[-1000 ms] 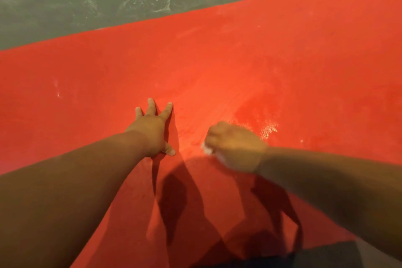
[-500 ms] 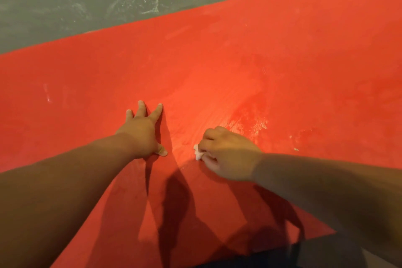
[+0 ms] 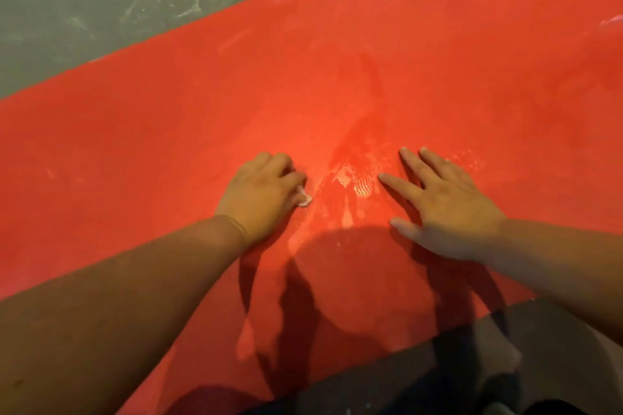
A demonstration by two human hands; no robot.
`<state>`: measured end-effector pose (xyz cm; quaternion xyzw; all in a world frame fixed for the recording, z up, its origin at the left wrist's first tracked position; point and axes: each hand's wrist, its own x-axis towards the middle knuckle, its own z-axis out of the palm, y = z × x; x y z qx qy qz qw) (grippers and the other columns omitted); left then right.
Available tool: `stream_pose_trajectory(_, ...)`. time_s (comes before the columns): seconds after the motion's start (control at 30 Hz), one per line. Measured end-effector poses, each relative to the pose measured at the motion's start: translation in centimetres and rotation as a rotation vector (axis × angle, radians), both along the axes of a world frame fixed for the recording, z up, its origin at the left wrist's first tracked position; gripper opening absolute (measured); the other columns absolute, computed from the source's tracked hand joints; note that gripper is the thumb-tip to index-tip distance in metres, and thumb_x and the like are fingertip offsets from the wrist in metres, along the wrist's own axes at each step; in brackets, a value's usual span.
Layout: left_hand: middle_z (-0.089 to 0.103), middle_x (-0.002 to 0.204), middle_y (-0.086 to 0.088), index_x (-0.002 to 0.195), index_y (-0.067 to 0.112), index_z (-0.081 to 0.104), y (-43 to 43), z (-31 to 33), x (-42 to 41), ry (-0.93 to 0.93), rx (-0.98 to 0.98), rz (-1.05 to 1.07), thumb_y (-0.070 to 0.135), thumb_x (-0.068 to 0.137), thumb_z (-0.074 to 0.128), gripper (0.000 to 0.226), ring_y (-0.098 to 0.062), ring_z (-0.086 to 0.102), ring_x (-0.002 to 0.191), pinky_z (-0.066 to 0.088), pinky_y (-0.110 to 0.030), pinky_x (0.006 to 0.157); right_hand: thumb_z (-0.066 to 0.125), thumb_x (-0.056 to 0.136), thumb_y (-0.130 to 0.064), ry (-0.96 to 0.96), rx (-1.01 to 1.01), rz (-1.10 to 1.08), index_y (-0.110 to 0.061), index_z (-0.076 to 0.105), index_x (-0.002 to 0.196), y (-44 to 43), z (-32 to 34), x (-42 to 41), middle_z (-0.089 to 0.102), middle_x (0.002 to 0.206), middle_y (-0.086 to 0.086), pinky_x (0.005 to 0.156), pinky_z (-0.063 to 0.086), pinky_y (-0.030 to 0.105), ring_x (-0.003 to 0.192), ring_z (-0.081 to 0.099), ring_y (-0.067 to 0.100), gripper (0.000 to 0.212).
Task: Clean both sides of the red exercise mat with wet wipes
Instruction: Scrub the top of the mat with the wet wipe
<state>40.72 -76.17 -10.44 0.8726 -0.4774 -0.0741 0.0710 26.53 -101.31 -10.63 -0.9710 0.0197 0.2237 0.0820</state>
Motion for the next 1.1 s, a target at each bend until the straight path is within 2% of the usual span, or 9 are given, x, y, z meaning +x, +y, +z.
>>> stream_pose_trajectory(0.13, 0.059, 0.1, -0.009, 0.103, 0.012, 0.065, -0.8, -0.3, -0.6, 0.208, 0.034, 0.284, 0.031, 0.094, 0.055, 0.023, -0.031, 0.057, 0.096, 0.042, -0.037, 0.076, 0.026, 0.083, -0.068, -0.005, 0.009, 0.008, -0.043, 0.008, 0.148, 0.1, 0.1, -2.5, -0.005, 0.16, 0.004, 0.117, 0.008, 0.043, 0.147, -0.003, 0.028, 0.072)
stream_pose_trajectory(0.2, 0.061, 0.094, -0.009, 0.1, 0.014, 0.063, -1.0, -0.6, -4.1, 0.246, 0.006, 0.19, 0.032, 0.095, 0.043, 0.028, -0.034, 0.06, 0.09, 0.047, -0.04, 0.074, 0.02, 0.079, -0.067, -0.009, 0.016, -0.008, -0.043, 0.01, 0.148, 0.0, 0.0, -3.1, -0.002, 0.16, 0.003, 0.117, 0.009, 0.042, 0.147, 0.0, 0.026, 0.074)
stream_pose_trajectory(0.3, 0.055, 0.092, -0.008, 0.101, 0.017, 0.059, -1.4, -0.6, -9.7, 0.34, 0.018, -0.02, 0.037, 0.09, 0.03, 0.037, -0.033, 0.057, 0.086, 0.049, -0.039, 0.069, 0.033, 0.085, -0.062, -0.004, 0.037, -0.031, -0.042, 0.012, 0.149, 0.1, 0.4, -3.6, -0.002, 0.16, 0.002, 0.117, 0.01, 0.041, 0.147, 0.0, 0.025, 0.07)
stream_pose_trajectory(0.4, 0.052, 0.1, -0.01, 0.104, 0.014, 0.061, -1.6, -0.3, -9.8, 0.352, 0.059, -0.044, 0.034, 0.091, 0.034, 0.036, -0.032, 0.056, 0.088, 0.05, -0.041, 0.072, 0.043, 0.09, -0.057, 0.022, 0.041, -0.048, -0.041, 0.01, 0.149, 0.3, 0.6, -4.5, -0.005, 0.16, 0.002, 0.118, 0.012, 0.043, 0.147, -0.002, 0.024, 0.07)
stream_pose_trajectory(0.57, 0.057, 0.105, -0.016, 0.106, 0.01, 0.068, -1.2, -0.3, -3.7, 0.141, 0.027, 0.343, 0.013, 0.093, 0.053, 0.02, -0.036, 0.056, 0.1, 0.041, -0.036, 0.08, 0.041, 0.089, -0.058, 0.08, 0.014, -0.071, -0.043, 0.002, 0.149, 0.8, 0.7, -6.3, -0.012, 0.159, 0.001, 0.119, 0.01, 0.043, 0.146, -0.008, 0.023, 0.072)
stream_pose_trajectory(0.67, 0.059, 0.107, -0.017, 0.105, 0.009, 0.068, -1.4, -0.3, -5.8, 0.198, 0.022, 0.53, 0.014, 0.092, 0.053, 0.02, -0.035, 0.055, 0.102, 0.036, -0.035, 0.084, 0.042, 0.089, -0.058, 0.097, 0.01, -0.077, -0.043, 0.001, 0.148, 0.8, 1.1, -6.6, -0.014, 0.159, 0.0, 0.119, 0.011, 0.042, 0.146, -0.009, 0.022, 0.073)
stream_pose_trajectory(0.87, 0.054, 0.097, -0.009, 0.097, 0.009, 0.065, -0.5, 1.0, -14.5, 0.472, 0.017, -0.008, 0.034, 0.085, 0.029, 0.045, -0.03, 0.056, 0.09, 0.047, -0.041, 0.076, 0.043, 0.09, -0.054, 0.126, 0.008, -0.068, -0.041, 0.003, 0.149, 0.9, 1.5, -6.4, -0.012, 0.159, 0.002, 0.118, 0.014, 0.041, 0.146, -0.007, 0.024, 0.073)
stream_pose_trajectory(0.93, 0.055, 0.098, -0.012, 0.098, 0.007, 0.068, -0.6, 0.9, -12.2, 0.409, 0.024, -0.083, 0.031, 0.089, 0.033, 0.043, -0.034, 0.058, 0.088, 0.049, -0.04, 0.074, 0.044, 0.09, -0.054, 0.106, 0.009, -0.068, -0.041, 0.005, 0.149, 0.9, 1.4, -6.6, -0.01, 0.159, 0.003, 0.118, 0.015, 0.04, 0.146, -0.004, 0.024, 0.072)
stream_pose_trajectory(1.1, 0.054, 0.11, -0.019, 0.11, 0.007, 0.069, -1.5, -0.1, -3.5, 0.143, -0.019, 0.491, 0.008, 0.093, 0.051, 0.025, -0.037, 0.057, 0.099, 0.039, -0.035, 0.083, 0.043, 0.09, -0.053, 0.078, 0.017, -0.051, -0.04, 0.006, 0.149, 0.5, 0.7, -7.4, -0.007, 0.16, 0.002, 0.119, 0.013, 0.039, 0.147, -0.002, 0.024, 0.071)
